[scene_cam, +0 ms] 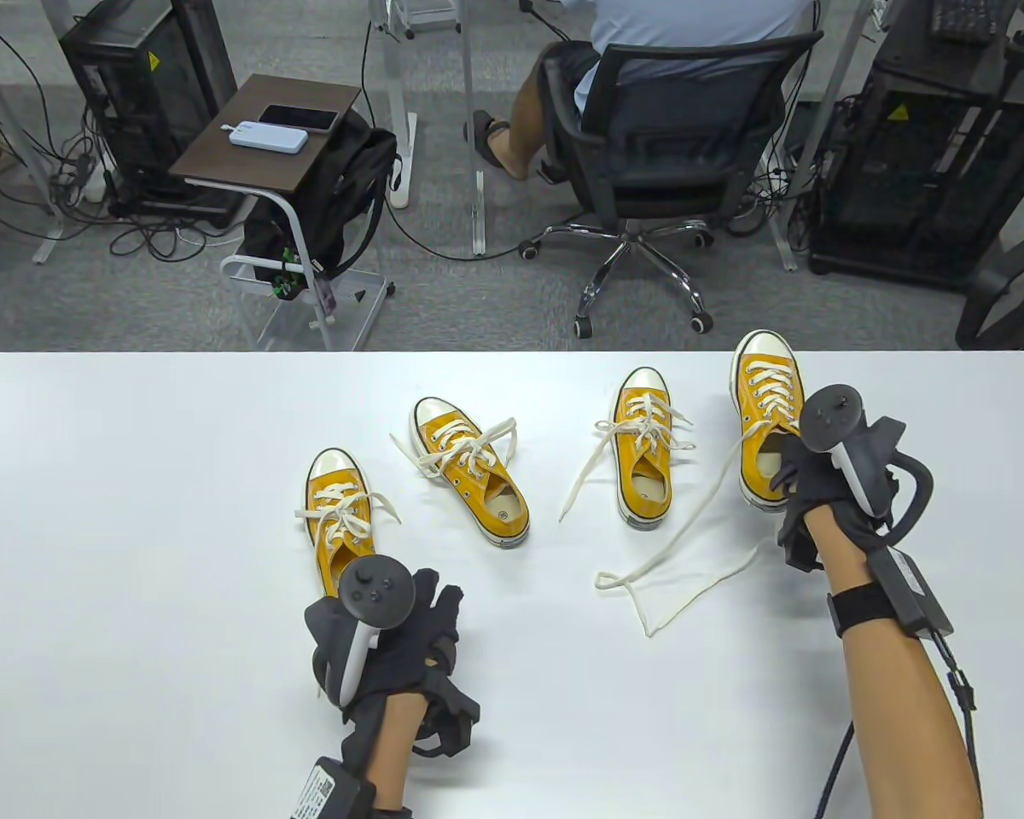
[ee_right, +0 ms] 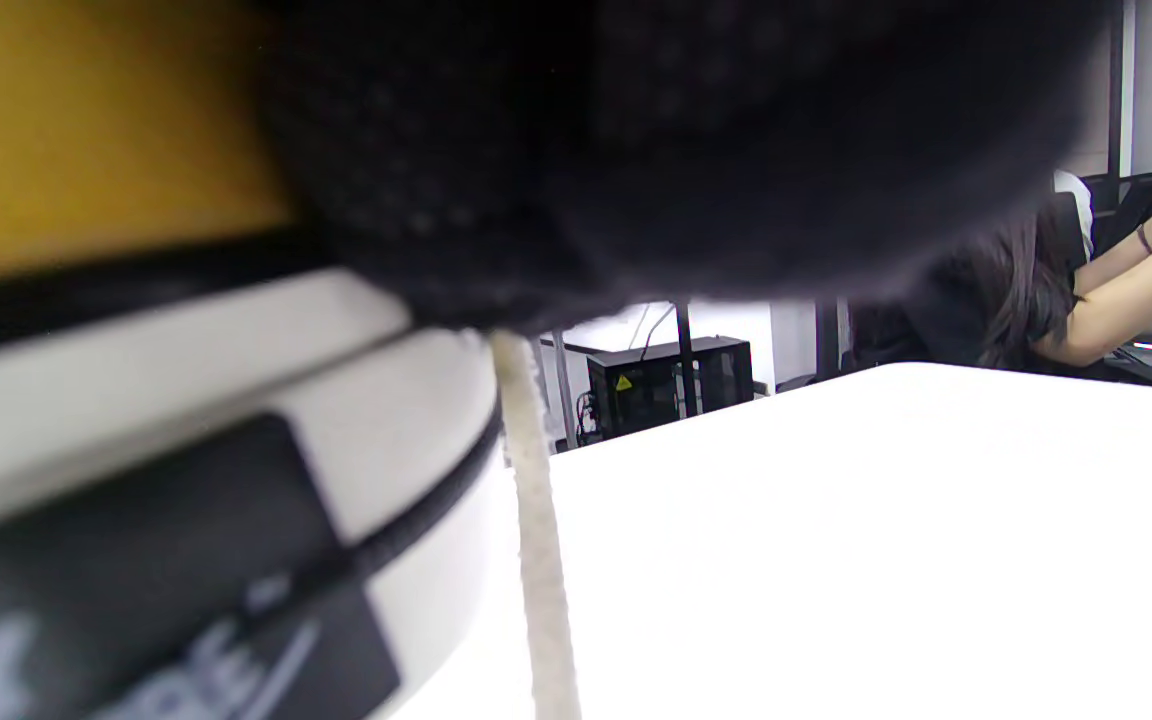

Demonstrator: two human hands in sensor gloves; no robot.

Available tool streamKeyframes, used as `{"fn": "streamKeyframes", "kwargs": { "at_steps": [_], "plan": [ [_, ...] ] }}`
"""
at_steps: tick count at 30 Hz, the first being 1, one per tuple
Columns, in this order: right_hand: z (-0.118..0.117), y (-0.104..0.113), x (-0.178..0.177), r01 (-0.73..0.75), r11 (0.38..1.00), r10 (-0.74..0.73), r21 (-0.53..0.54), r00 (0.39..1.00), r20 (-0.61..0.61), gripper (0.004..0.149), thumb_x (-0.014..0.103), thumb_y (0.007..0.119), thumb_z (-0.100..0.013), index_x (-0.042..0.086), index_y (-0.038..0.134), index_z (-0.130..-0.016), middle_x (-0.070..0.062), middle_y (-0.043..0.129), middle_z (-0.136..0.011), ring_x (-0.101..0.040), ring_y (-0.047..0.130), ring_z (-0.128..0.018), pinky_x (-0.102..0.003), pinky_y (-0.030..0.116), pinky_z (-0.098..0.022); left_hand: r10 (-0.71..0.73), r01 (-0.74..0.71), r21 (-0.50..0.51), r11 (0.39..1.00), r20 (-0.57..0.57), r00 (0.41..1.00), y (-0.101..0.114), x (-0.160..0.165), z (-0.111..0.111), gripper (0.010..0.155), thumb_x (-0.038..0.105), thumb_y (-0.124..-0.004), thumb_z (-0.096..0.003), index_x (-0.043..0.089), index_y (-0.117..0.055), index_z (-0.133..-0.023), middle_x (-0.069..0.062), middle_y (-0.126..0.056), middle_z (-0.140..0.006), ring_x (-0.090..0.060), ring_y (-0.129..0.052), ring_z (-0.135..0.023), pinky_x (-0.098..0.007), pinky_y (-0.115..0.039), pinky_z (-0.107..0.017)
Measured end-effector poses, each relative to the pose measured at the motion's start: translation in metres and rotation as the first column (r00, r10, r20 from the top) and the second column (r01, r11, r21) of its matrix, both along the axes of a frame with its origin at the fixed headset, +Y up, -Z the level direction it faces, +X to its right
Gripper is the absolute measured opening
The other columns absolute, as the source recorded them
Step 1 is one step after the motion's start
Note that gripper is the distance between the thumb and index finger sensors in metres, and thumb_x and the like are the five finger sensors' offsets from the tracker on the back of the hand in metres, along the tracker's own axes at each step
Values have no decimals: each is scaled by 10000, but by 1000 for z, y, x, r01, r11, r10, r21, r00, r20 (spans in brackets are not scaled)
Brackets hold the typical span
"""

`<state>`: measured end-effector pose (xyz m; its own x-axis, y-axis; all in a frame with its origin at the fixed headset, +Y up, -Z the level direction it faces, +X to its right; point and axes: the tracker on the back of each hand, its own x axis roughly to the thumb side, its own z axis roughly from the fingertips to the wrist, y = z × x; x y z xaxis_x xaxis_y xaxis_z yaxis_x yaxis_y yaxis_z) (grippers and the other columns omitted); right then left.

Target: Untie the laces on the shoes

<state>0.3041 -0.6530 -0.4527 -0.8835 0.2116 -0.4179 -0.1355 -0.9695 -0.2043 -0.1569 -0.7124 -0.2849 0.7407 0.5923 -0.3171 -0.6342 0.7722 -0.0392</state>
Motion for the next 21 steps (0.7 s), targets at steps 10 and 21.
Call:
{"fn": "streamKeyframes", "kwargs": {
  "at_steps": [10, 21],
  "plan": [
    [-39, -53, 6, 37, 996, -37, -80, 999, -4, 460, 399, 842, -451, 124, 859, -820, -72, 1019, -263, -245, 991, -82, -339, 808, 2, -50, 50, -13, 999, 14, 999, 1, 7, 0, 619, 513, -710, -513, 206, -769, -1048, -219, -752, -1010, -483, -775, -810, -558, -718, -530],
    [-40, -94, 12, 41, 991, -42, -129, 999, -7, 503, 431, 844, -429, 163, 825, -854, -60, 1022, -314, -259, 1006, -133, -359, 823, -32, -65, 67, -43, 997, 34, 997, -2, 12, -2, 622, 517, -706, -514, 207, -766, -1050, -219, -748, -1014, -484, -773, -812, -558, -716, -533]
  ]
}}
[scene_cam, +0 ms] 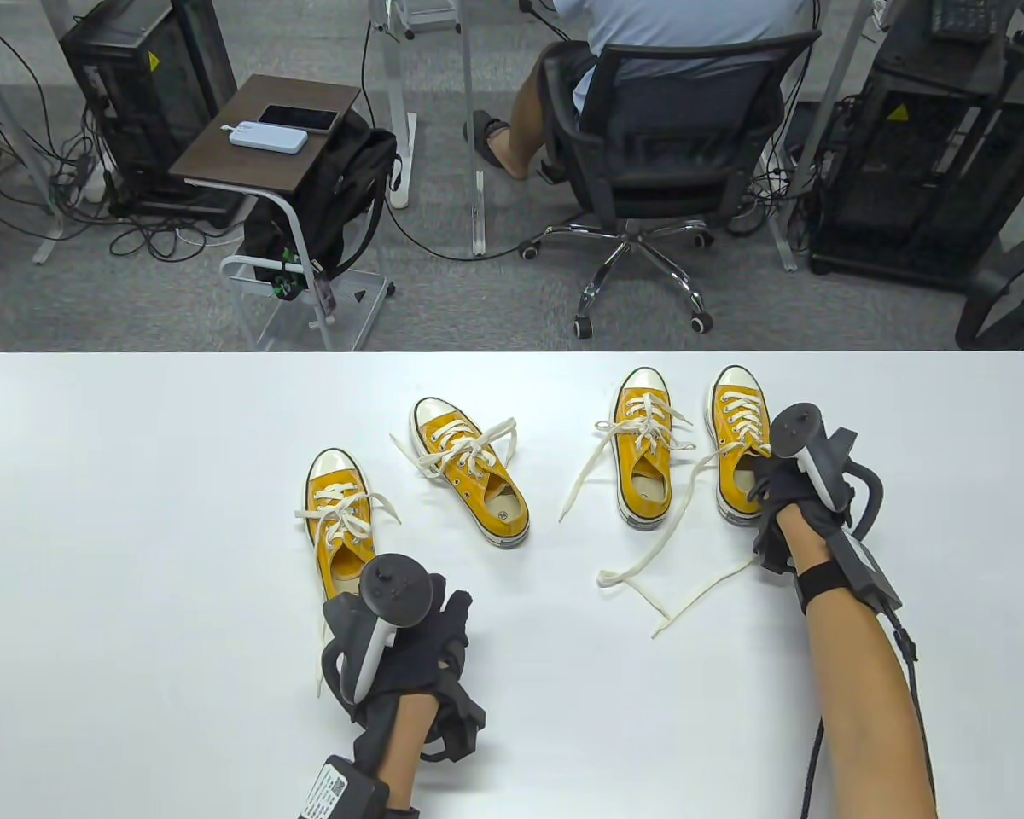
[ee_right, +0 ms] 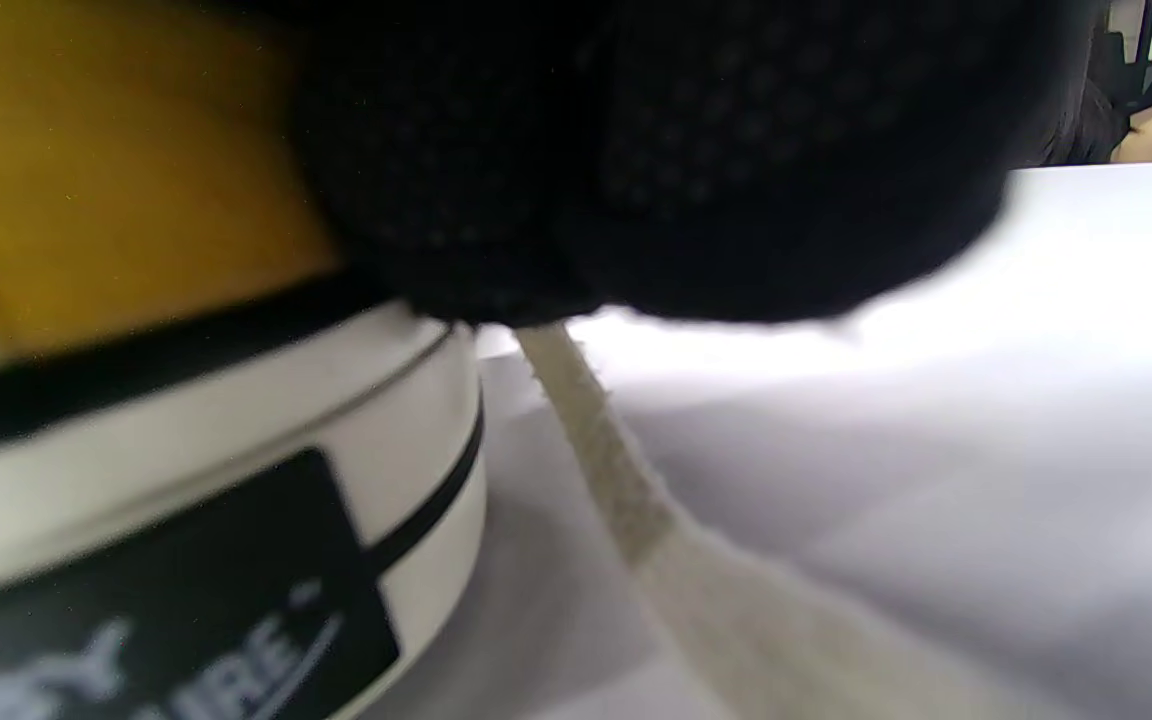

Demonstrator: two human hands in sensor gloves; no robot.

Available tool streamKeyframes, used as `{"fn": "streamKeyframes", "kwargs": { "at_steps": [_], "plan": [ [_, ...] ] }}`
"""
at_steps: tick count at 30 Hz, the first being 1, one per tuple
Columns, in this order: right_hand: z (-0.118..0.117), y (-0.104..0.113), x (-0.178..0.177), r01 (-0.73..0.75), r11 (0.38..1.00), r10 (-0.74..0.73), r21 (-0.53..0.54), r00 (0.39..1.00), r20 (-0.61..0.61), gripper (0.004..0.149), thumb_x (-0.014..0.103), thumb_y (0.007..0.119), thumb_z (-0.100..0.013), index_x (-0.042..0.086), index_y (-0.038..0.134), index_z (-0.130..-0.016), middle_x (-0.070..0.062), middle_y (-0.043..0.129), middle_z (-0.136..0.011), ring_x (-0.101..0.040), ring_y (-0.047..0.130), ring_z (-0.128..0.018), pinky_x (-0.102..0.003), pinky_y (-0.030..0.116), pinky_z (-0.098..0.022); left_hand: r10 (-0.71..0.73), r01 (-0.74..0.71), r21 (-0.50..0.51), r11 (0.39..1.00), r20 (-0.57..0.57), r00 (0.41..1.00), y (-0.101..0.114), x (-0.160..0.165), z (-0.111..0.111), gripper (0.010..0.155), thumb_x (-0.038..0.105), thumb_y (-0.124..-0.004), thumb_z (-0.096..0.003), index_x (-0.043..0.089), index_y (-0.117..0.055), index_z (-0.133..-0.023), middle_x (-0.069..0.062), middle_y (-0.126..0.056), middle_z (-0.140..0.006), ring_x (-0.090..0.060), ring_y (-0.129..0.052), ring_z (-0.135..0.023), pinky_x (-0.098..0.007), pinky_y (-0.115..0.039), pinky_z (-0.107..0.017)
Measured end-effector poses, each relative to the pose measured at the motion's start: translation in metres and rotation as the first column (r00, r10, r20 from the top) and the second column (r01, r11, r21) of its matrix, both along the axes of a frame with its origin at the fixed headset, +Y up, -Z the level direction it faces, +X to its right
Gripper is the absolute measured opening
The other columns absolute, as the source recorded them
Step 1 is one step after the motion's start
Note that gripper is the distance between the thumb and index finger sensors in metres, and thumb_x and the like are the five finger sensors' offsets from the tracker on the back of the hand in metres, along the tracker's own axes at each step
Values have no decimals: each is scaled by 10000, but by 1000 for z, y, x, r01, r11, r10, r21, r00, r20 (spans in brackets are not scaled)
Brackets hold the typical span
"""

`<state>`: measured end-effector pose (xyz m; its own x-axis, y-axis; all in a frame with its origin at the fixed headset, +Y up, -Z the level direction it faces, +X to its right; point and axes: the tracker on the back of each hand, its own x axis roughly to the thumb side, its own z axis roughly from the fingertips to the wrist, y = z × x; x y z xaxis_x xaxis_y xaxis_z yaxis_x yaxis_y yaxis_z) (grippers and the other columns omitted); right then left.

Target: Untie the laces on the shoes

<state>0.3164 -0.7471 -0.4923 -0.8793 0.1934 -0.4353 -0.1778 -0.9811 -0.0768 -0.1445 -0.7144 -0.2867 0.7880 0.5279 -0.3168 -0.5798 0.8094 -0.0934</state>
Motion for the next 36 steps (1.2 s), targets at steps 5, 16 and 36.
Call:
{"fn": "streamKeyframes", "kwargs": {
  "at_steps": [5, 16, 36],
  "plan": [
    [10, 22, 1, 0, 1000, 0, 31, 1000, -3, 641, 490, 839, -406, 163, 734, -946, -71, 1015, -505, -310, 1007, -284, -403, 838, -142, 10, -10, 3, 1000, 13, 1000, 2, 2, 1, 622, 518, -705, -514, 207, -766, -1050, -219, -747, -1014, -484, -771, -813, -559, -716, -534],
    [40, 92, -71, -9, 995, 33, 97, 967, -254, 599, 523, 801, -433, 175, 789, -920, -109, 1002, -511, -340, 993, -314, -427, 827, -162, 31, -33, 30, 999, 45, 998, 10, 7, 8, 624, 525, -700, -515, 212, -763, -1052, -215, -749, -1015, -481, -774, -812, -555, -719, -532],
    [44, 7, -159, -233, 969, 182, -76, 892, -414, 413, 450, 833, -415, 276, 867, -788, -119, 997, -513, -337, 986, -330, -449, 821, -189, 59, -61, 37, 997, 54, 997, 14, 7, 10, 630, 527, -699, -515, 209, -760, -1055, -222, -743, -1017, -486, -769, -814, -558, -715, -533]
  ]
}}
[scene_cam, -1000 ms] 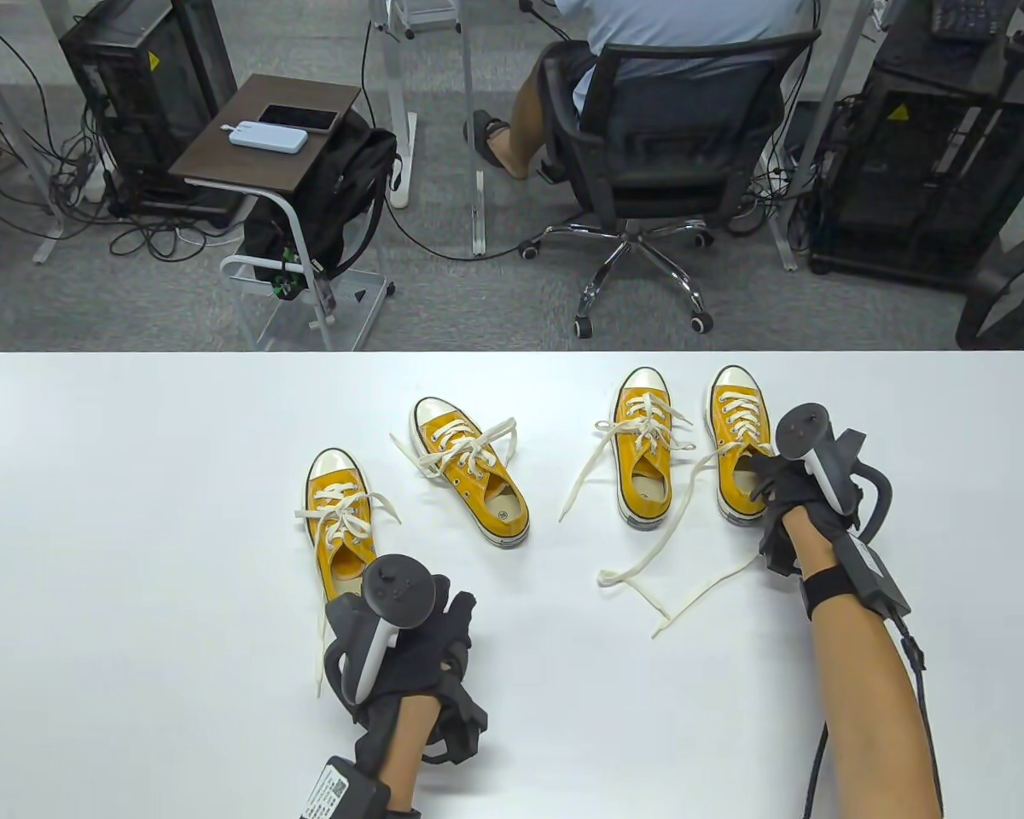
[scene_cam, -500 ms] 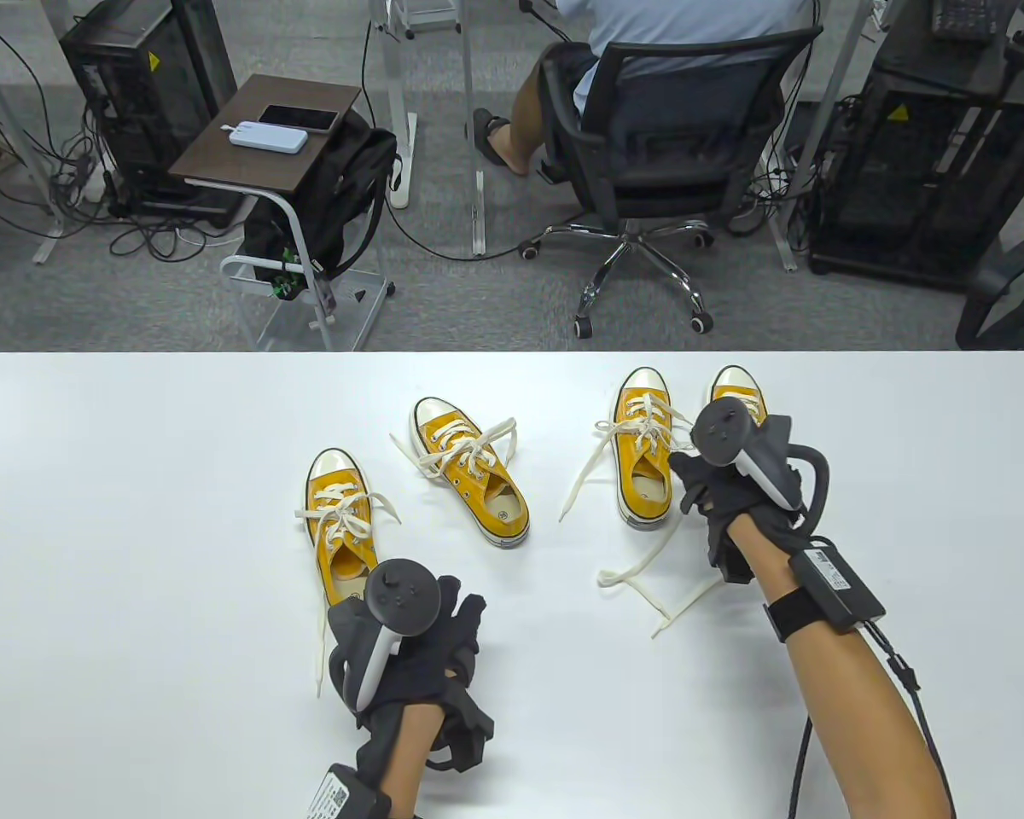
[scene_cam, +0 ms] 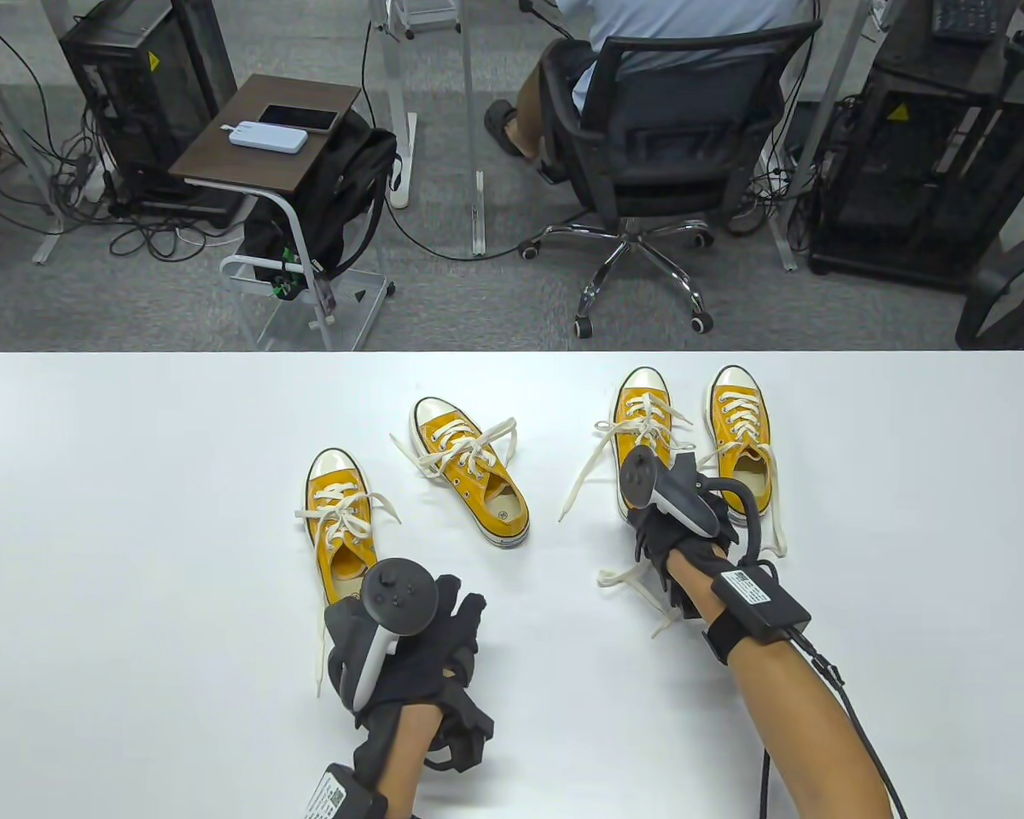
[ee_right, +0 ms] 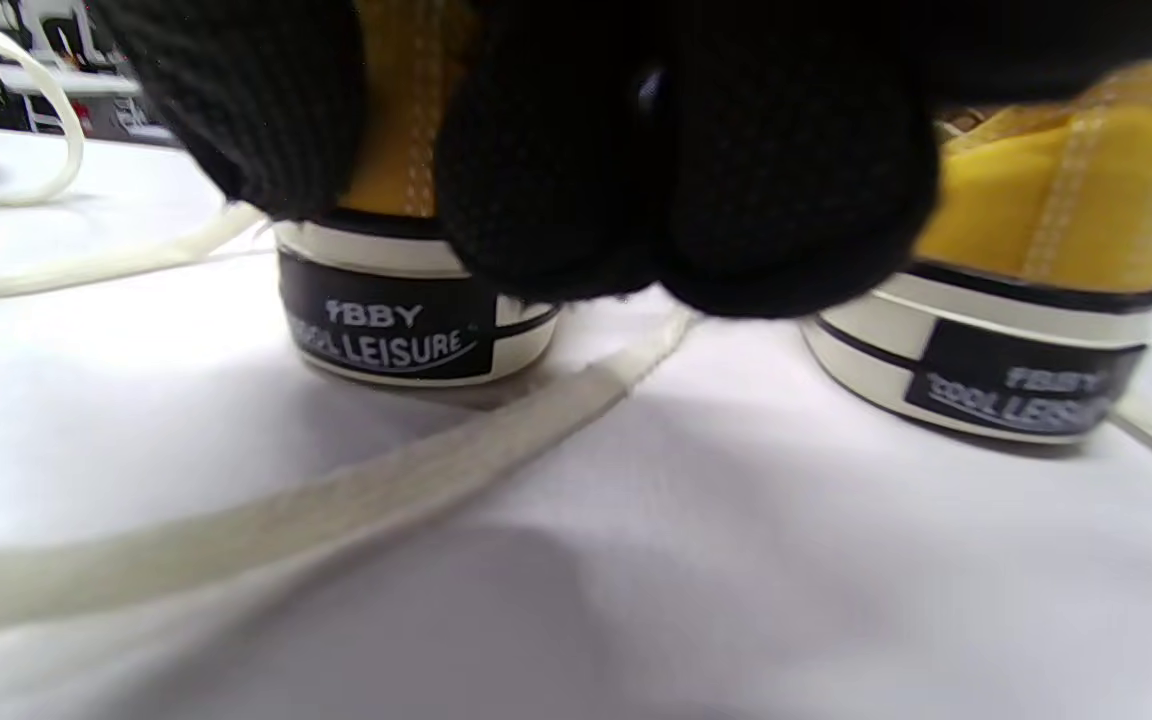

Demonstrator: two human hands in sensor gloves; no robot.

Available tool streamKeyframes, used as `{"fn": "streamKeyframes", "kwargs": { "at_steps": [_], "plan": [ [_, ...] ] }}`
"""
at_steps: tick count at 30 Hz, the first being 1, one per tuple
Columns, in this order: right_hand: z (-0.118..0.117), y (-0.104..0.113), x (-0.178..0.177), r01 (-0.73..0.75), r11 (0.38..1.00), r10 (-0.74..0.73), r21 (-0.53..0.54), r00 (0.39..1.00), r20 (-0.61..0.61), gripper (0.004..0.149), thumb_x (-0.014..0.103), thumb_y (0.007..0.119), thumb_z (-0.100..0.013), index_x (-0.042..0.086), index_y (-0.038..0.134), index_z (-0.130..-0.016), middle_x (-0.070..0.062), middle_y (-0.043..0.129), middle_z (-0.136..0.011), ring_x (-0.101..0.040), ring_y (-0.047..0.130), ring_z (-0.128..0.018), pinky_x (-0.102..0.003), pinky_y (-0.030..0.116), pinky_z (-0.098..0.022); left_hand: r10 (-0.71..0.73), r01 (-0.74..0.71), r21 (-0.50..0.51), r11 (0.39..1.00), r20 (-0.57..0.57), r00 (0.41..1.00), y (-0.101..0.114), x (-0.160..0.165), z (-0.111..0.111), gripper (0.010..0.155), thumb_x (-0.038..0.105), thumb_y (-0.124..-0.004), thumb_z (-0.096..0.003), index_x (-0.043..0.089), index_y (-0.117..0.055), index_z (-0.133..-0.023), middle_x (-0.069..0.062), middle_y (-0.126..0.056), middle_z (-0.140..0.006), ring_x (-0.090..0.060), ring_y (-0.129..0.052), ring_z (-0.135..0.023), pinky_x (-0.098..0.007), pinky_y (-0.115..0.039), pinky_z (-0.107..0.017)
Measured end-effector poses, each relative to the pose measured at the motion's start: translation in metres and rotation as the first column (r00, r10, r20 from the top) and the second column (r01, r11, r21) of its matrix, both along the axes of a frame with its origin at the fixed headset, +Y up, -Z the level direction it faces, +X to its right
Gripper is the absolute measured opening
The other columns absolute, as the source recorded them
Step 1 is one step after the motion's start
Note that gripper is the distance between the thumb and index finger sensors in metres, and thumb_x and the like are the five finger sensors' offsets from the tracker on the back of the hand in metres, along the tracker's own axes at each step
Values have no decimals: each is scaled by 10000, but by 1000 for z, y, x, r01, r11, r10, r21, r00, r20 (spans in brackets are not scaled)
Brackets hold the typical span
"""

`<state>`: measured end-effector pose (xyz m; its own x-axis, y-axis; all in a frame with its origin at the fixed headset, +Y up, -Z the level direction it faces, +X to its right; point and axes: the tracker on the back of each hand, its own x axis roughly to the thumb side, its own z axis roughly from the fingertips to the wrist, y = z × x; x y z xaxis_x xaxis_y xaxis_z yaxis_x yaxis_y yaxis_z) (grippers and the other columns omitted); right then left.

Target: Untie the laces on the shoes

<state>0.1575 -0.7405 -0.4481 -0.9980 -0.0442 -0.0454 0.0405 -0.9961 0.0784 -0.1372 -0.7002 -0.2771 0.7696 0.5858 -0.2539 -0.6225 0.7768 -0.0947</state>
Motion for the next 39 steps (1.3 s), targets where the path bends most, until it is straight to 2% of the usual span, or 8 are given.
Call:
{"fn": "streamKeyframes", "kwargs": {
  "at_steps": [5, 9, 15, 23, 31, 35, 39],
  "plan": [
    [4, 11, 1, 30, 992, -29, 123, 1000, -7, 401, 430, 846, -396, 264, 912, -755, -112, 1008, -483, -317, 991, -299, -432, 824, -166, 2, -2, 3, 1000, -2, 1000, 1, -1, 1, 628, 528, -698, -516, 211, -760, -1055, -220, -743, -1017, -486, -768, -815, -558, -715, -533],
    [9, 28, 0, 50, 988, -44, 144, 998, -43, 408, 434, 848, -385, 263, 928, -747, -96, 1012, -454, -304, 990, -298, -425, 824, -167, 3, -3, -3, 1000, -8, 1000, 0, -2, 0, 629, 528, -698, -515, 211, -761, -1054, -220, -744, -1017, -485, -769, -814, -557, -715, -532],
    [30, 71, -2, 115, 977, -100, 179, 991, -93, 415, 433, 848, -393, 236, 939, -747, -97, 1018, -435, -304, 990, -284, -422, 823, -158, 15, -15, 1, 1000, -9, 1000, 1, -3, 1, 630, 528, -699, -515, 208, -761, -1054, -223, -743, -1016, -487, -768, -813, -558, -714, -532],
    [82, 138, -8, 211, 951, -179, 227, 972, -153, 420, 423, 854, -405, 207, 947, -754, -109, 1021, -427, -309, 989, -274, -422, 821, -151, 16, -16, 7, 1000, -1, 1000, 2, -2, 2, 629, 530, -697, -515, 212, -759, -1055, -222, -743, -1017, -486, -769, -814, -557, -715, -532],
    [150, 195, -15, 278, 940, -219, 198, 937, -273, 427, 423, 855, -419, 179, 951, -757, -108, 1026, -407, -304, 991, -256, -416, 822, -141, 44, -44, 10, 999, -18, 999, 2, -8, 2, 629, 526, -700, -515, 208, -763, -1053, -224, -742, -1016, -488, -769, -812, -559, -714, -532],
    [181, 207, -24, 271, 948, -206, 167, 922, -329, 431, 426, 854, -425, 170, 952, -758, -103, 1029, -400, -300, 993, -250, -411, 823, -137, 53, -53, 12, 999, -28, 998, 3, -11, 2, 629, 526, -700, -515, 207, -763, -1053, -223, -742, -1017, -488, -767, -814, -559, -713, -533],
    [208, 210, -35, 238, 963, -176, 124, 909, -378, 432, 424, 856, -426, 169, 954, -759, -107, 1032, -402, -302, 994, -253, -412, 825, -138, 60, -60, 10, 998, -34, 998, 3, -13, 2, 629, 526, -700, -515, 208, -762, -1053, -223, -743, -1016, -488, -769, -813, -560, -714, -532]
  ]
}}
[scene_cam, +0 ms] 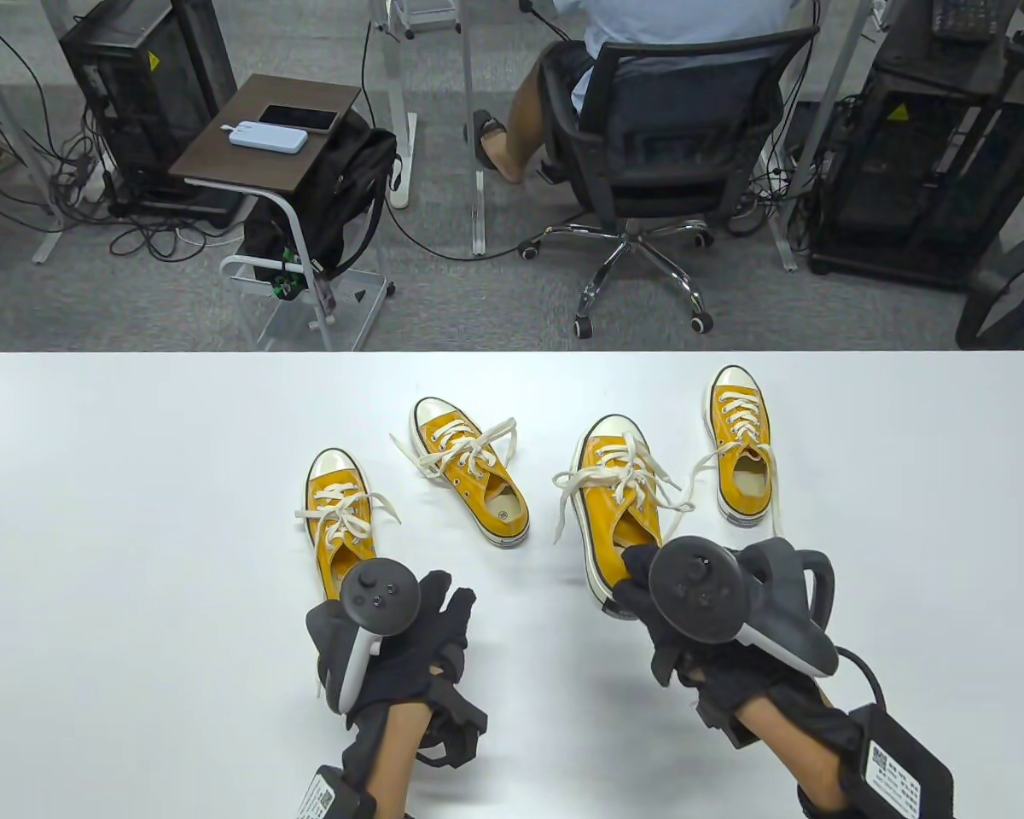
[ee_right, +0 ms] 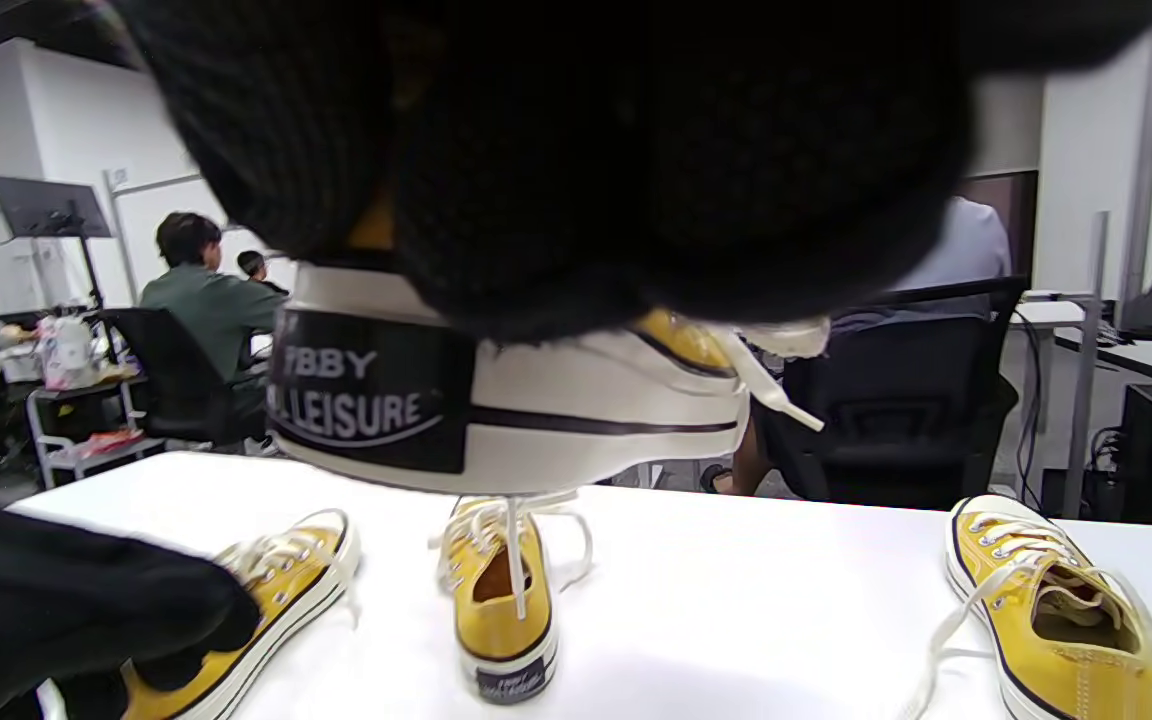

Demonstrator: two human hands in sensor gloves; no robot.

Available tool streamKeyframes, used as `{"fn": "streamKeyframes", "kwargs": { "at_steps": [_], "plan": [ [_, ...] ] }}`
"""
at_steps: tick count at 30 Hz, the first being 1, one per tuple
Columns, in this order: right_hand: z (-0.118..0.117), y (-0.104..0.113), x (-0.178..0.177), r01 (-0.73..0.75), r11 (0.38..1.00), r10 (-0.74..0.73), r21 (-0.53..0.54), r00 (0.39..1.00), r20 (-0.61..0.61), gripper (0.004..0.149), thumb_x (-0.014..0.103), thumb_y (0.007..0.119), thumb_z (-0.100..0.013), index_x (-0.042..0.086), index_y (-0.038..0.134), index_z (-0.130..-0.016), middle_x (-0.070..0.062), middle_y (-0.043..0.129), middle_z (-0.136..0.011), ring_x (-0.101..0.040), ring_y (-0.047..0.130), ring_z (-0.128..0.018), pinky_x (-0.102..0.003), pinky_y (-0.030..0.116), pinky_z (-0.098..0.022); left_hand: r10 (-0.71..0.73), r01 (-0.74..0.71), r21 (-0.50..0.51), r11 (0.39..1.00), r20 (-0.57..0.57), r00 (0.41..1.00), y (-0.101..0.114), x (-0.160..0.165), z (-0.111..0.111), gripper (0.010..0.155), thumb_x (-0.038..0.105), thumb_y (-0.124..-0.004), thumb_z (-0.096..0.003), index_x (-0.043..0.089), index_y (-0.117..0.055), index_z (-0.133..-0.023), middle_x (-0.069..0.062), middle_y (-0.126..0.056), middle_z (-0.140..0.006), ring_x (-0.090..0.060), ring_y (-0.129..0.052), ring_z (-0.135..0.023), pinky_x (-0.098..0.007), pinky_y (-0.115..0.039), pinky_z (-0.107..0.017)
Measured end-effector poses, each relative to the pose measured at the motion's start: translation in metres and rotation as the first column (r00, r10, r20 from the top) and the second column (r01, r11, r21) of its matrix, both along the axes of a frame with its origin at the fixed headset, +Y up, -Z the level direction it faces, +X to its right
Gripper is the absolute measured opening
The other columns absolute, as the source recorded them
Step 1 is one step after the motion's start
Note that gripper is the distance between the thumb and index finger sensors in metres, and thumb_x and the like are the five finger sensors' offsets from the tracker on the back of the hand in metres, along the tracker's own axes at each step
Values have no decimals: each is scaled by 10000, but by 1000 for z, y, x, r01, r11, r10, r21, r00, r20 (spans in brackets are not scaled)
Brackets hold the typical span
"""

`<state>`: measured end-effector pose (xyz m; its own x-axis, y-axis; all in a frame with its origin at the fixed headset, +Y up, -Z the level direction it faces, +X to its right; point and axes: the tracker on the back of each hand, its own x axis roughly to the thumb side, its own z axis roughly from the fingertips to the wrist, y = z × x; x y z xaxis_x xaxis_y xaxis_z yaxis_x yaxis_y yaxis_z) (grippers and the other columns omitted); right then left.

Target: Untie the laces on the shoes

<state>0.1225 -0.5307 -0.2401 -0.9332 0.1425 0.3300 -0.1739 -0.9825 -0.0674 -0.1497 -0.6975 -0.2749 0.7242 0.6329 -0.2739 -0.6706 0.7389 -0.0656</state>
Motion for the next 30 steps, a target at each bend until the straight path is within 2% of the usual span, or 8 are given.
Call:
{"fn": "streamKeyframes", "kwargs": {
  "at_steps": [6, 14, 18, 27, 30],
  "plan": [
    [31, -10, -19, -19, 999, 15, -51, 996, -86, 434, 424, 861, -426, 154, 961, -751, -106, 1038, -386, -301, 999, -240, -411, 827, -131, 15, -15, 7, 1000, -16, 1000, 2, -5, 1, 628, 525, -700, -515, 207, -763, -1052, -225, -742, -1016, -489, -766, -813, -560, -712, -533],
    [54, -44, -45, -75, 990, 55, -117, 985, -163, 436, 433, 855, -430, 152, 964, -745, -96, 1044, -380, -296, 1004, -236, -404, 833, -129, 35, -34, 15, 999, -28, 999, 4, -11, 2, 627, 526, -700, -515, 207, -764, -1052, -223, -743, -1016, -489, -766, -814, -561, -712, -533],
    [52, -64, -52, -87, 982, 58, -169, 984, -169, 436, 431, 858, -428, 152, 964, -745, -99, 1045, -381, -298, 1004, -239, -404, 833, -131, 45, -45, 18, 999, -31, 999, 5, -14, 3, 628, 526, -699, -516, 208, -762, -1053, -223, -742, -1016, -488, -766, -813, -560, -712, -533],
    [32, -115, -56, -141, 970, 114, -197, 984, -140, 435, 432, 859, -425, 159, 961, -748, -99, 1044, -388, -295, 1006, -244, -406, 835, -135, 47, -46, 14, 999, -30, 998, 5, -14, 3, 628, 526, -699, -516, 206, -763, -1053, -225, -744, -1015, -489, -766, -813, -561, -711, -533],
    [34, -129, -59, -150, 968, 119, -200, 980, -159, 431, 431, 850, -430, 158, 962, -744, -94, 1048, -382, -292, 1010, -239, -404, 839, -132, 40, -40, 12, 999, -27, 999, 5, -13, 3, 629, 526, -699, -516, 206, -764, -1052, -225, -745, -1014, -488, -767, -812, -560, -712, -533]
  ]
}}
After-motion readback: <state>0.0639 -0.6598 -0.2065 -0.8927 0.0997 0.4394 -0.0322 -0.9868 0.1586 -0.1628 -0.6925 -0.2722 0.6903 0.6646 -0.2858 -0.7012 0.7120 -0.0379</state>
